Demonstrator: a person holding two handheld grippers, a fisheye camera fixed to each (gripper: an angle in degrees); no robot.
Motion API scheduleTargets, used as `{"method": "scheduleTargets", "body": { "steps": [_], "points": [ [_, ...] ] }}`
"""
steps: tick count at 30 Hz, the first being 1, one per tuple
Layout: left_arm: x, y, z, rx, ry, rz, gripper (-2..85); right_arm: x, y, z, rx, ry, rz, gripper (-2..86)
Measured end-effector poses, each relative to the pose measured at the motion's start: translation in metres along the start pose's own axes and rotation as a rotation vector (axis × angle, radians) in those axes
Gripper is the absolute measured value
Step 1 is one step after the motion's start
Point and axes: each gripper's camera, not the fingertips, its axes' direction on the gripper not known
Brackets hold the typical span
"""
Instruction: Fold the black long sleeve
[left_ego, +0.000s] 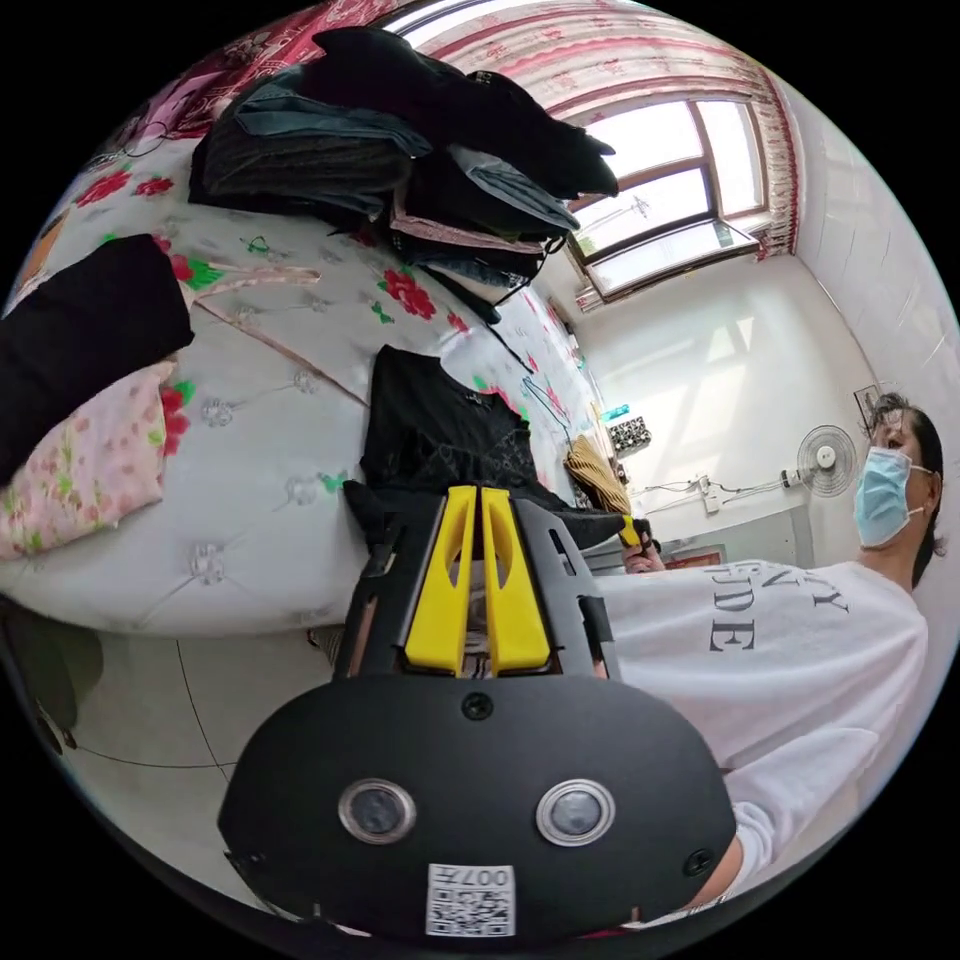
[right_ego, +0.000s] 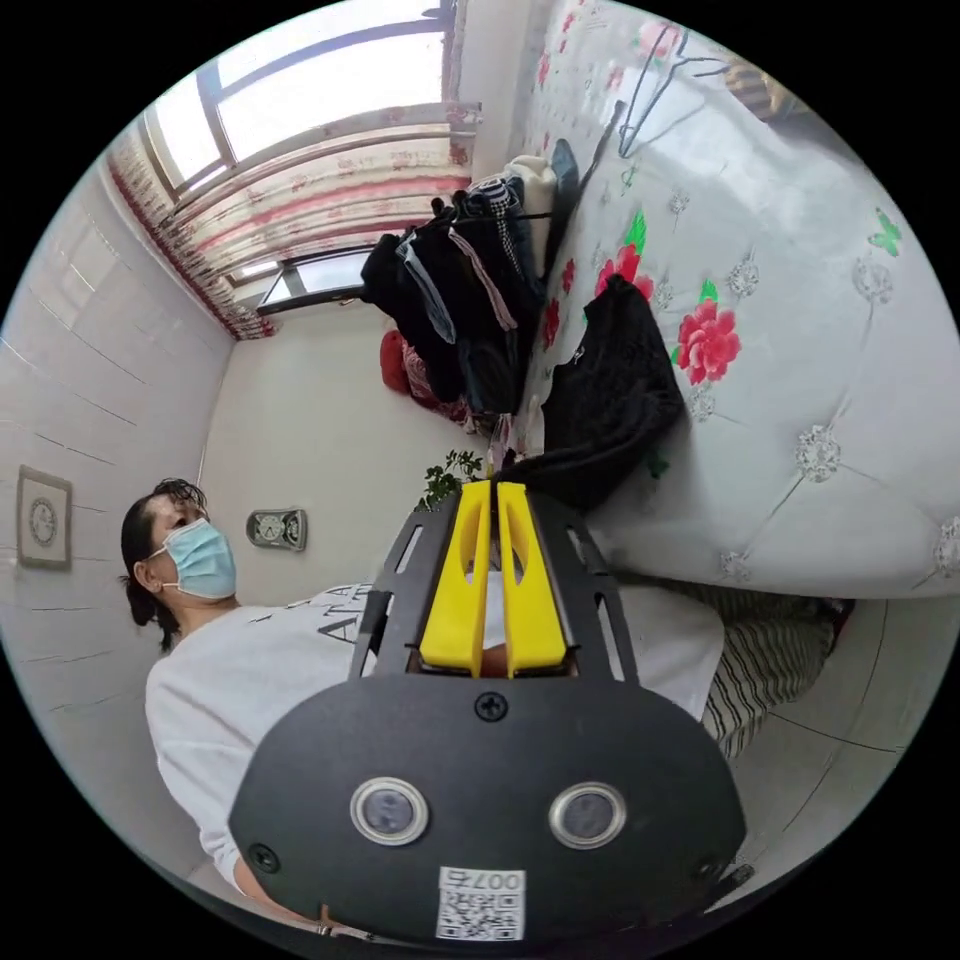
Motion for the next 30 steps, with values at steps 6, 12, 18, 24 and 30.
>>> {"method": "scheduleTargets", "body": {
  "steps": [6, 12, 18, 24, 30],
  "points": [
    [-0.034, -0.145, 0.044, 0.074, -0.05, -0.135, -0.4, -0.018, -0.107, 0.019, 0.153, -0.049, -0.024, 0.7],
    [-0.06, -0.216, 0.103, 0.151, -0.116, -0.22, 4.9, -0.016, -0.199, 0.059, 0.262, 0.336, -0.03, 6.0],
    [-0.057, -0.181, 0.135, 0.024, -0.302, -0.133, 5.8, 0.021, -0.179, 0.073, 0.259, 0.608, 0.072, 10.6],
    [-0.073, -0.105, 0.127, 0.007, -0.331, -0.283, 6.4, 0.061, -0.122, 0.082, 0.324, 0.586, 0.218, 10.1],
    [-0.102, -0.09, 0.137, -0.031, -0.403, -0.393, 2.6, 0.059, -0.151, 0.111, 0.3, 0.539, 0.221, 3.4]
  ]
}}
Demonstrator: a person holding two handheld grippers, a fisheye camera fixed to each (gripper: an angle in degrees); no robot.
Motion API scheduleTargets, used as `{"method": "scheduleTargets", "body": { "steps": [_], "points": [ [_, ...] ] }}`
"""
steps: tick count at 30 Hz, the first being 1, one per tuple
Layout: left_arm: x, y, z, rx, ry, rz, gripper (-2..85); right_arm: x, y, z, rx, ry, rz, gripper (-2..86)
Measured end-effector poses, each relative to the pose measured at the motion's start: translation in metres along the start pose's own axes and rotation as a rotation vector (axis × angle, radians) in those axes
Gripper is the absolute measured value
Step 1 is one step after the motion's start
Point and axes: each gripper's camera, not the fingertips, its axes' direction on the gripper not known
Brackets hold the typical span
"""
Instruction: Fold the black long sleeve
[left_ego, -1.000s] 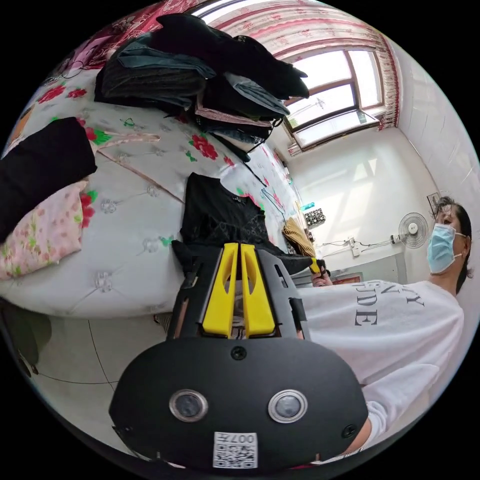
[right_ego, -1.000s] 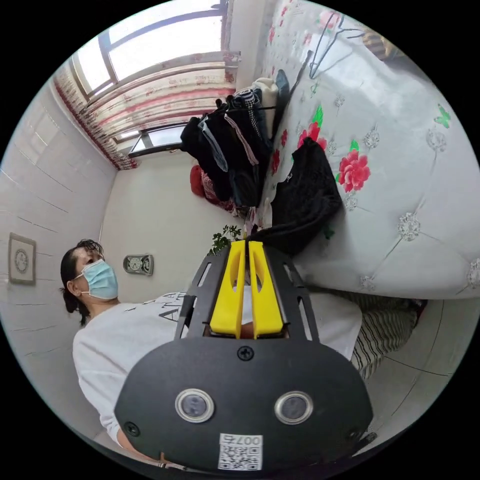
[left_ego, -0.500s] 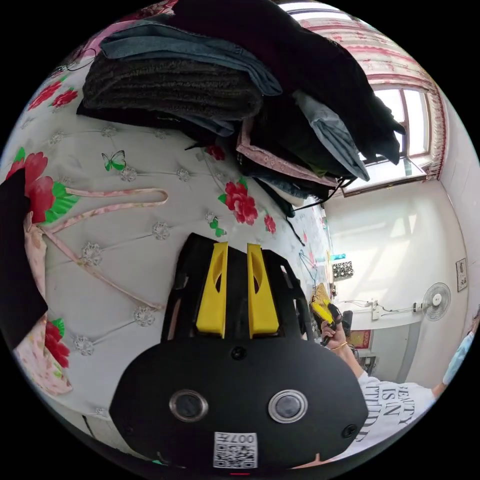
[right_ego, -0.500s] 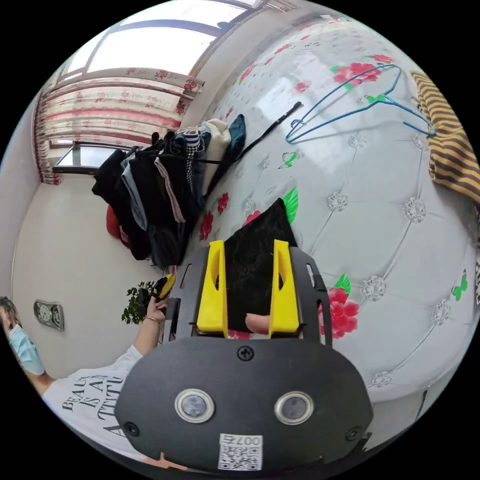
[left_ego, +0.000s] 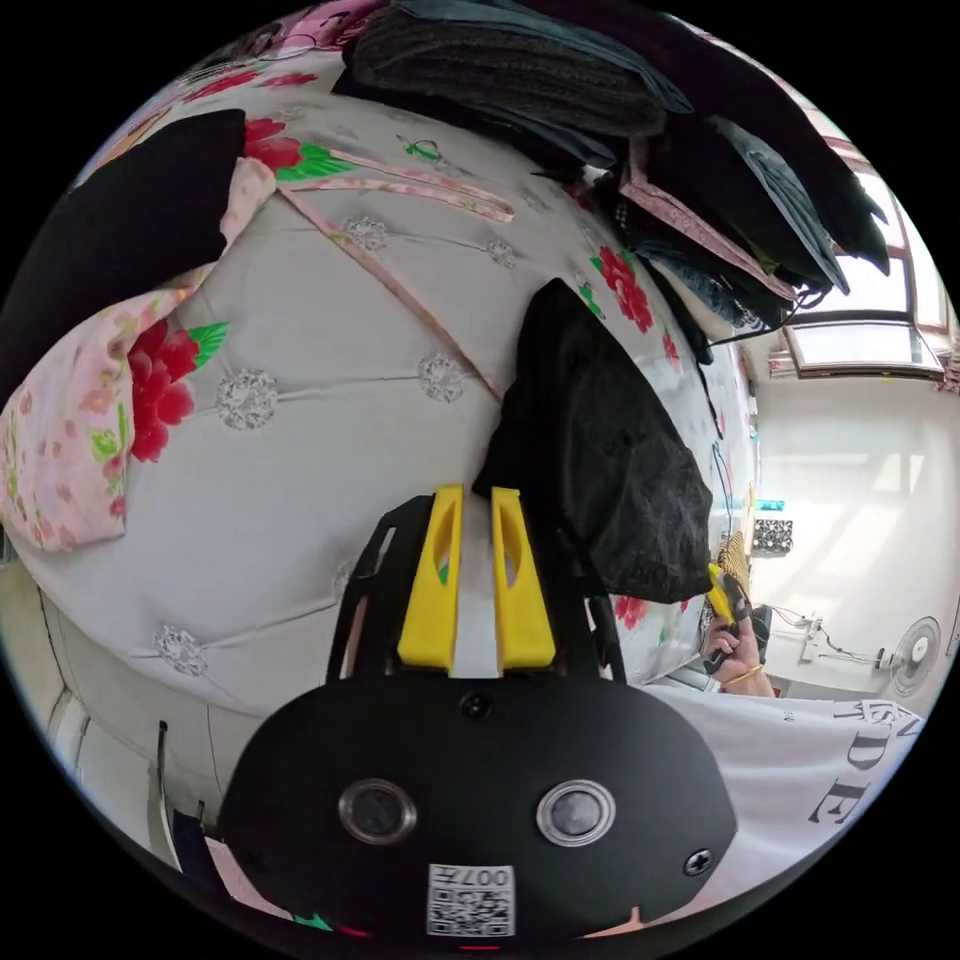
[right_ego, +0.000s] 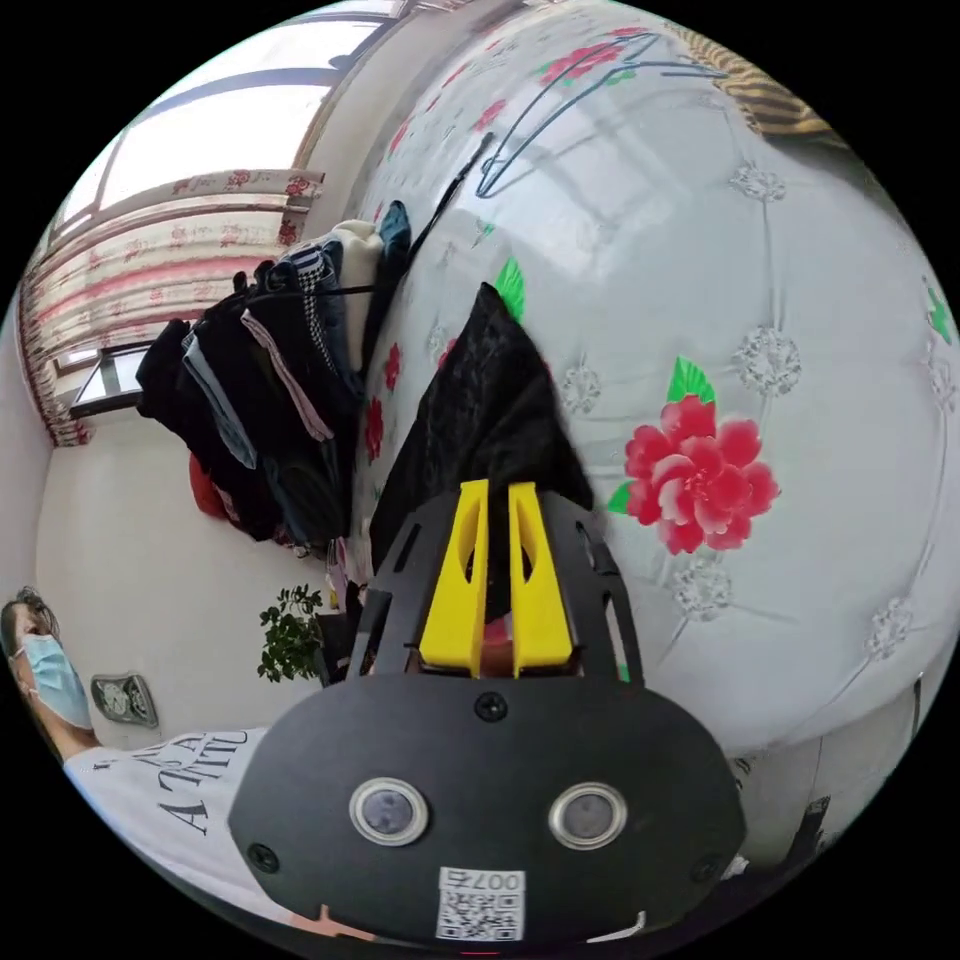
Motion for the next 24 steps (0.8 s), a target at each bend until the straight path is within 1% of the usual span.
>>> {"method": "scheduleTargets", "body": {
  "steps": [3, 5, 6, 8, 11, 12, 13, 14, 16, 18, 21, 23, 24],
  "points": [
    [-0.006, -0.005, 0.0, -0.004, 0.026, 0.003, 1.5, -0.053, -0.017, 0.025, -0.043, -0.042, -0.154, 1.5],
    [-0.009, -0.005, -0.001, 0.002, 0.042, 0.003, 1.6, -0.115, -0.018, 0.053, -0.136, -0.072, -0.353, 0.9],
    [-0.012, -0.004, -0.002, 0.005, 0.058, -0.001, 1.8, -0.133, -0.015, 0.062, -0.167, -0.077, -0.412, 0.9],
    [-0.017, -0.002, -0.003, 0.012, 0.087, -0.006, 2.3, -0.204, 0.014, 0.106, -0.339, -0.066, -0.688, 1.1],
    [-0.027, 0.006, -0.005, 0.033, 0.13, -0.016, 3.4, -0.262, 0.075, 0.162, -0.532, -0.076, -0.949, 2.5],
    [-0.033, 0.01, -0.006, 0.043, 0.148, -0.026, 3.8, -0.267, 0.086, 0.173, -0.559, -0.088, -0.971, 2.9],
    [-0.036, 0.012, -0.006, 0.048, 0.16, -0.032, 4.0, -0.273, 0.105, 0.195, -0.638, -0.129, -0.986, 3.8],
    [-0.043, 0.016, -0.006, 0.056, 0.191, -0.047, 4.4, -0.273, 0.119, 0.218, -0.758, -0.182, -0.967, 4.6],
    [-0.053, 0.022, -0.007, 0.068, 0.238, -0.061, 4.8, -0.266, 0.131, 0.243, -0.888, -0.218, -0.912, 6.1],
    [-0.063, 0.027, -0.01, 0.08, 0.3, -0.055, 5.8, -0.254, 0.129, 0.244, -0.865, -0.166, -0.891, 7.3],
    [-0.073, 0.029, -0.01, 0.076, 0.393, -0.014, 8.7, -0.226, 0.092, 0.218, -0.694, -0.051, -0.799, 9.3],
    [-0.075, 0.027, -0.01, 0.076, 0.464, 0.019, 11.2, -0.188, 0.053, 0.188, -0.55, 0.008, -0.62, 10.9],
    [-0.075, 0.024, -0.009, 0.073, 0.511, 0.039, 12.8, -0.178, 0.045, 0.181, -0.523, 0.02, -0.575, 11.2]
  ]
}}
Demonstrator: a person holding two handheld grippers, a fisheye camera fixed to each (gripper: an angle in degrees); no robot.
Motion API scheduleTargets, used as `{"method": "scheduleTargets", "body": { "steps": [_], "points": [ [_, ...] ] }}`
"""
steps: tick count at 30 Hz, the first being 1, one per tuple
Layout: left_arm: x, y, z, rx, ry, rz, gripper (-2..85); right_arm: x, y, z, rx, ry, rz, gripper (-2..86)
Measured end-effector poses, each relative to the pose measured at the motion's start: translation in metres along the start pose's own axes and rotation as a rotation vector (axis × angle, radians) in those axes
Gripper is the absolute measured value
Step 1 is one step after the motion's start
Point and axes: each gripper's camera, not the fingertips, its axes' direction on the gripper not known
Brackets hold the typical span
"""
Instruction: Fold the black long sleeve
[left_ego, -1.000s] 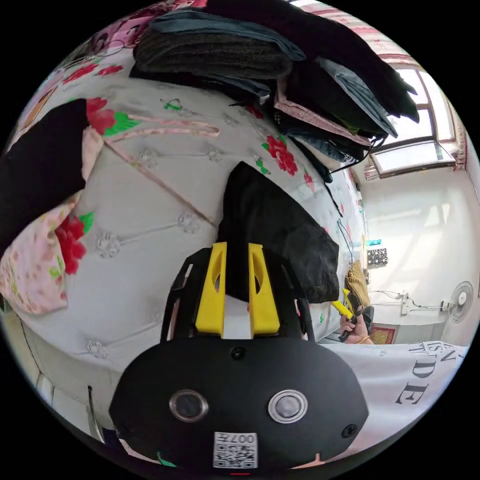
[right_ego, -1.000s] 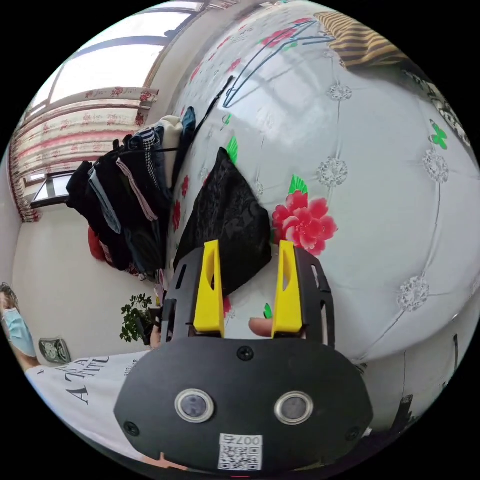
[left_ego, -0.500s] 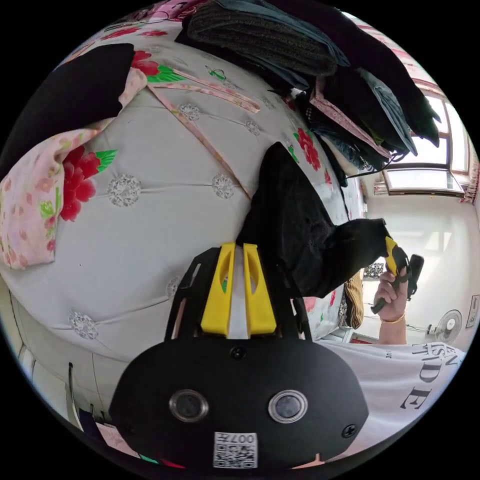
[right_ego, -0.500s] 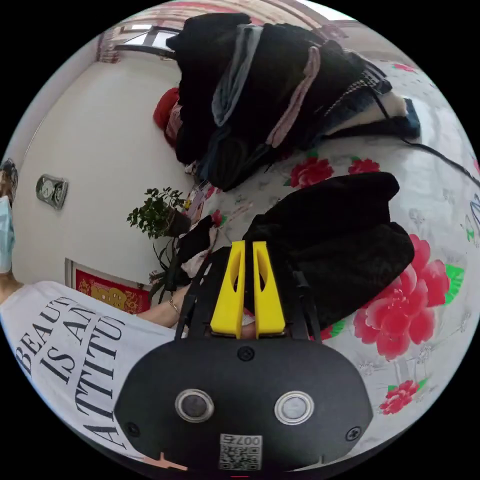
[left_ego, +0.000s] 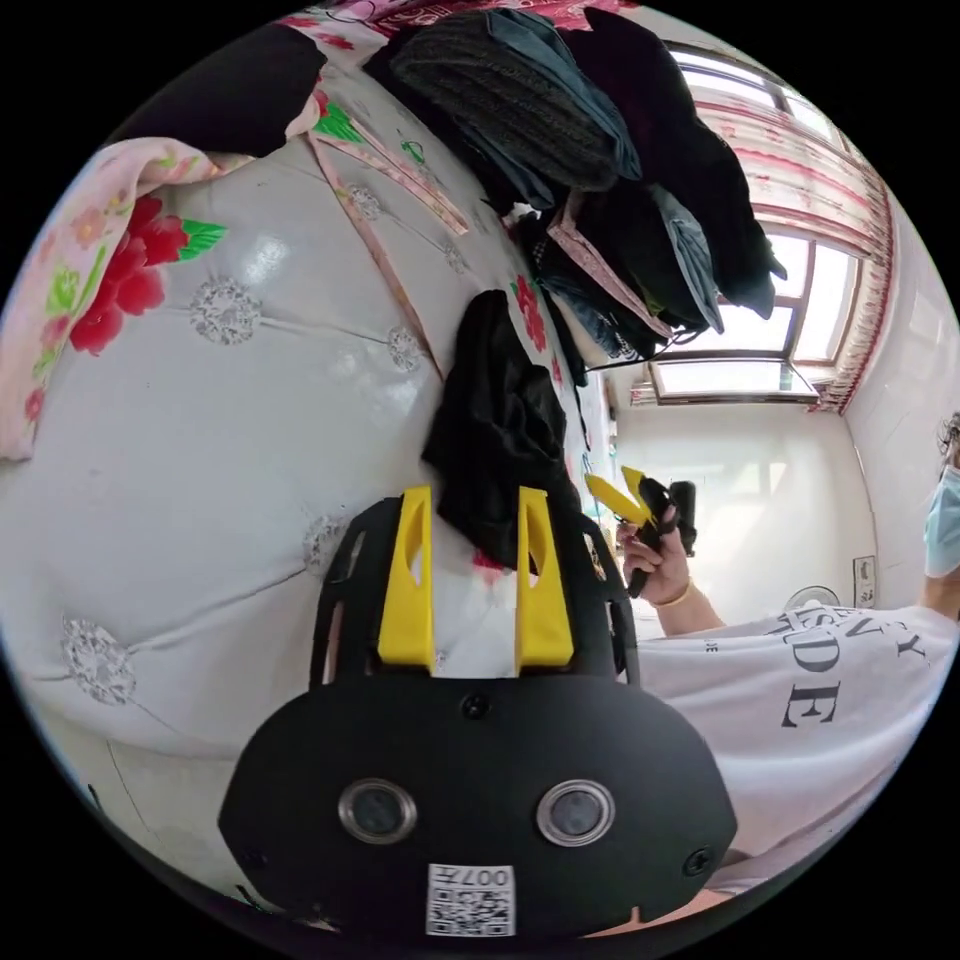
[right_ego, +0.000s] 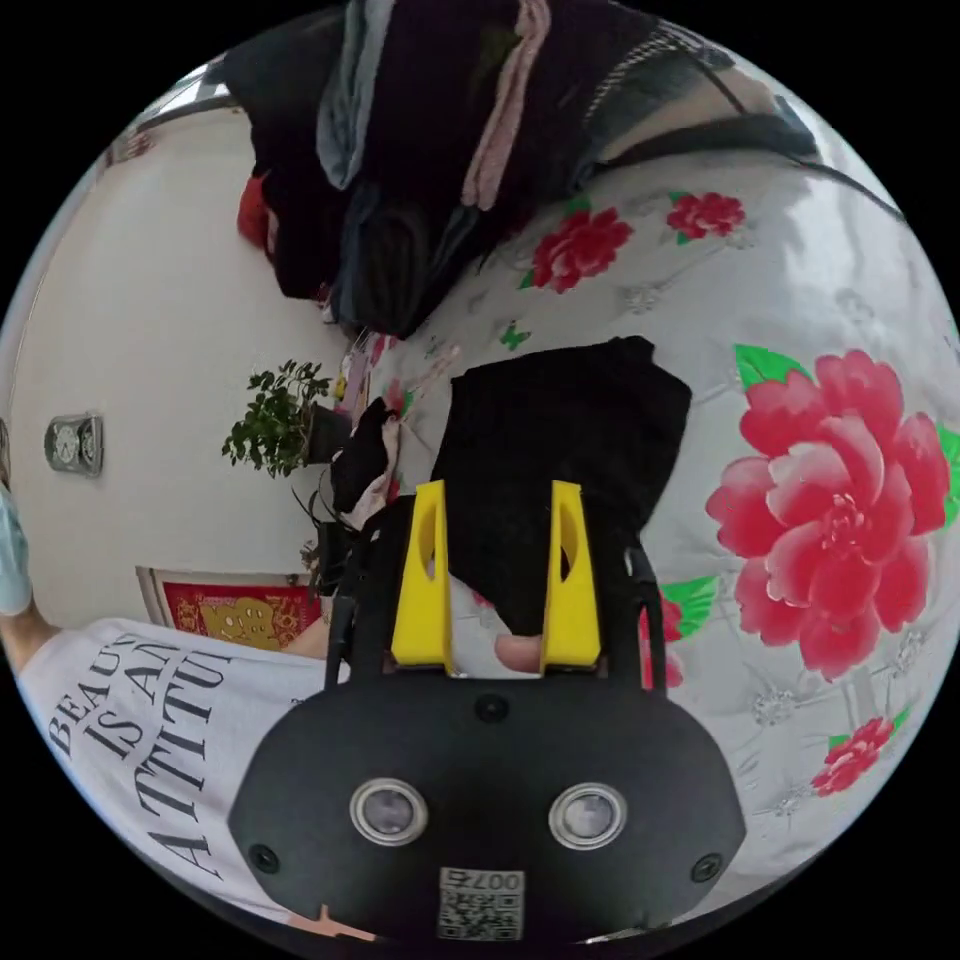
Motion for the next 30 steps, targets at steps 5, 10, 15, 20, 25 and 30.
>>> {"method": "scheduleTargets", "body": {
  "steps": [5, 10, 15, 20, 25, 30],
  "points": [
    [0.01, -0.023, 0.023, -0.106, 0.033, 0.071, 17.0, 0.064, 0.028, 0.002, -0.011, -0.082, 0.281, 12.2],
    [0.021, -0.035, 0.049, -0.173, -0.09, 0.027, 10.0, 0.056, 0.03, 0.036, -0.042, -0.088, 0.281, 9.2],
    [0.063, -0.011, 0.039, -0.103, -0.095, 0.097, 7.3, 0.036, 0.03, 0.022, -0.081, -0.143, 0.132, 6.0],
    [0.148, 0.016, 0.056, -0.095, -0.091, 0.246, 7.2, 0.009, 0.06, -0.049, 0.029, -0.182, -0.016, 3.7],
    [0.252, 0.019, 0.141, -0.188, 0.022, 0.448, 7.1, 0.019, 0.112, -0.161, 0.253, -0.154, -0.047, 2.9],
    [0.403, 0.031, 0.282, -0.373, 0.206, 0.703, 6.9, 0.035, 0.182, -0.298, 0.553, -0.091, -0.028, 2.8]
  ]
}}
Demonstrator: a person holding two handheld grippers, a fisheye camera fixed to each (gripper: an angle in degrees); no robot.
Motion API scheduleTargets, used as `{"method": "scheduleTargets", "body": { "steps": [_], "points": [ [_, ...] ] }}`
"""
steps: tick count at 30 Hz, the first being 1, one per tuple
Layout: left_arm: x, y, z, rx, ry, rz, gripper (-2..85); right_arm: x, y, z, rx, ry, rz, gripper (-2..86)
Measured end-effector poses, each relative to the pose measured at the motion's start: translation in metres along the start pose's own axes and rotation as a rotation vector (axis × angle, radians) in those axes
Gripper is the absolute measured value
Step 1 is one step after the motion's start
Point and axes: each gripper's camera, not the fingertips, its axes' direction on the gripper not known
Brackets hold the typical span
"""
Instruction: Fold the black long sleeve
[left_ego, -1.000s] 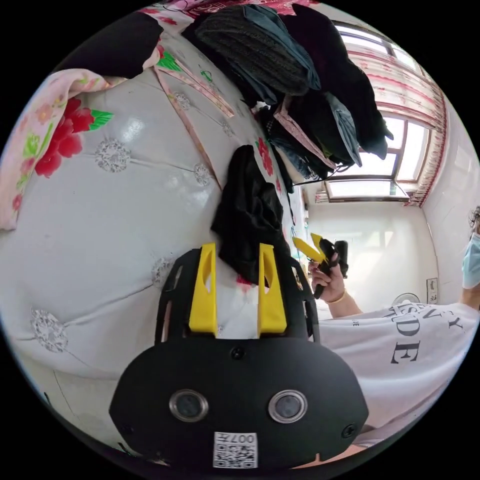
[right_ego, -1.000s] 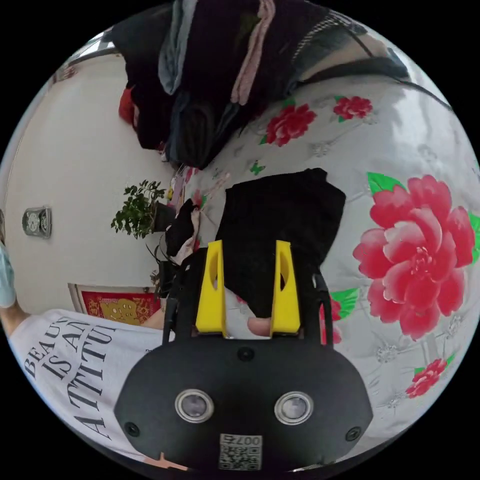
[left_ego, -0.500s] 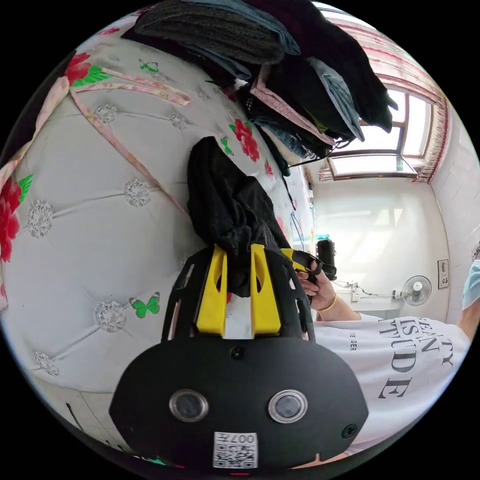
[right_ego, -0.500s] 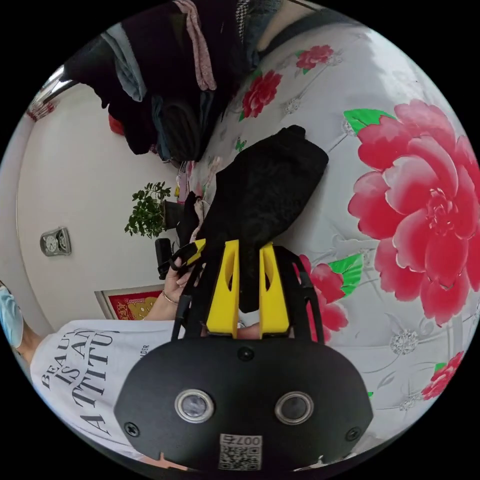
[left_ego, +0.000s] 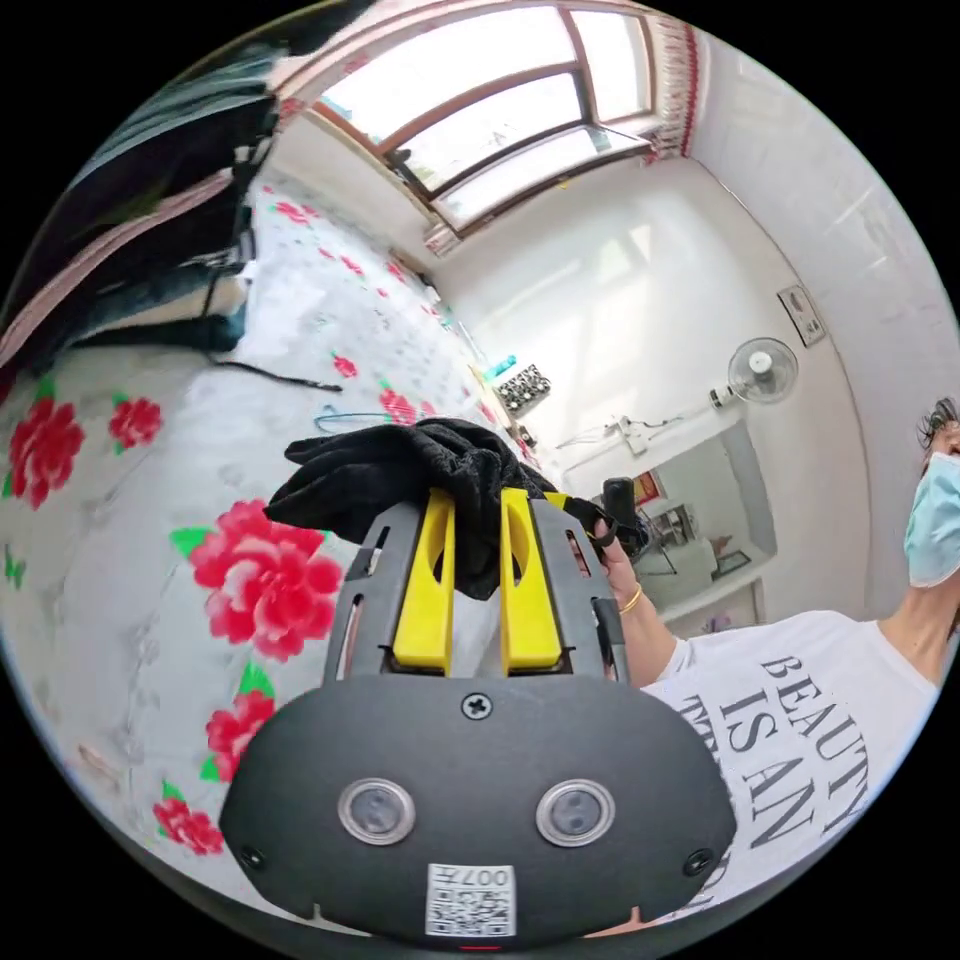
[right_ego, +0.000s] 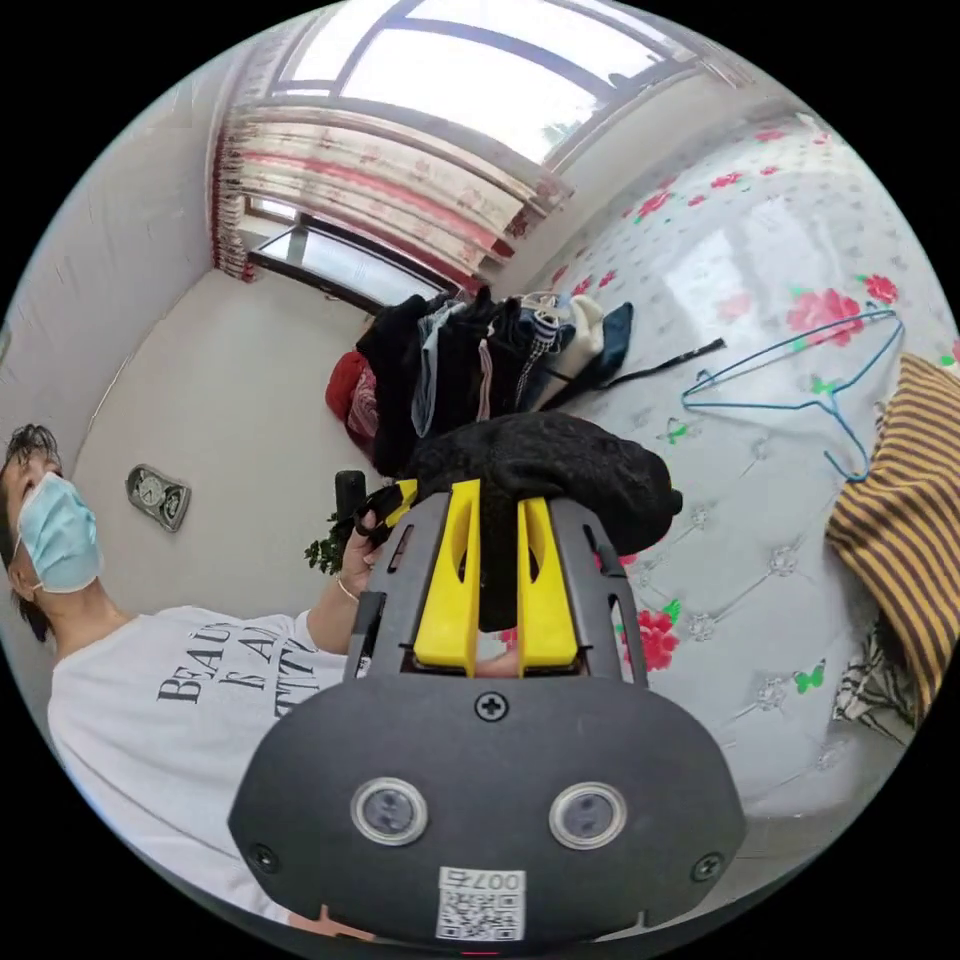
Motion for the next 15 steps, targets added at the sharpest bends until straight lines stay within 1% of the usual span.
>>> {"method": "scheduleTargets", "body": {
  "steps": [1, 2, 3, 4, 5, 6, 7, 8, 9, 10, 11, 12, 13, 15],
  "points": [
    [0.013, -0.014, 0.017, -0.014, 0.018, 0.043, 6.8, -0.007, -0.002, -0.04, 0.075, 0.043, -0.03, 2.8],
    [0.037, -0.04, 0.053, -0.046, 0.069, 0.118, 6.6, -0.015, -0.001, -0.079, 0.149, 0.096, -0.061, 2.9],
    [0.055, -0.063, 0.088, -0.091, 0.119, 0.15, 6.3, -0.02, 0.001, -0.097, 0.186, 0.13, -0.076, 3.0],
    [0.062, -0.071, 0.105, -0.115, 0.139, 0.16, 6.2, -0.027, 0.006, -0.131, 0.251, 0.213, -0.094, 3.1],
    [0.073, -0.082, 0.136, -0.155, 0.148, 0.181, 5.4, -0.028, 0.013, -0.157, 0.302, 0.302, -0.092, 3.3],
    [0.08, -0.084, 0.161, -0.185, 0.126, 0.19, 4.0, -0.026, 0.017, -0.169, 0.325, 0.343, -0.077, 3.5],
    [0.081, -0.082, 0.17, -0.193, 0.11, 0.185, 2.9, -0.014, 0.027, -0.186, 0.364, 0.423, -0.014, 3.9],
    [0.08, -0.072, 0.184, -0.206, 0.083, 0.177, 2.2, 0.007, 0.038, -0.197, 0.392, 0.51, 0.08, 4.6],
    [0.074, -0.057, 0.193, -0.233, 0.057, 0.173, 2.8, 0.018, 0.043, -0.2, 0.394, 0.557, 0.13, 5.0],
    [0.07, -0.049, 0.196, -0.253, 0.035, 0.17, 3.0, 0.042, 0.055, -0.2, 0.378, 0.641, 0.233, 5.5],
    [0.057, -0.03, 0.198, -0.304, -0.037, 0.158, 3.3, 0.062, 0.069, -0.194, 0.357, 0.702, 0.307, 5.7],
    [0.042, -0.011, 0.192, -0.348, -0.128, 0.136, 3.6, 0.068, 0.076, -0.188, 0.353, 0.718, 0.322, 5.7],
    [0.034, -0.001, 0.186, -0.362, -0.172, 0.12, 3.7, 0.076, 0.09, -0.173, 0.356, 0.708, 0.326, 5.7],
    [0.002, 0.039, 0.142, -0.368, -0.336, 0.022, 4.0, 0.082, 0.104, -0.14, 0.358, 0.65, 0.305, 5.7]
  ]
}}
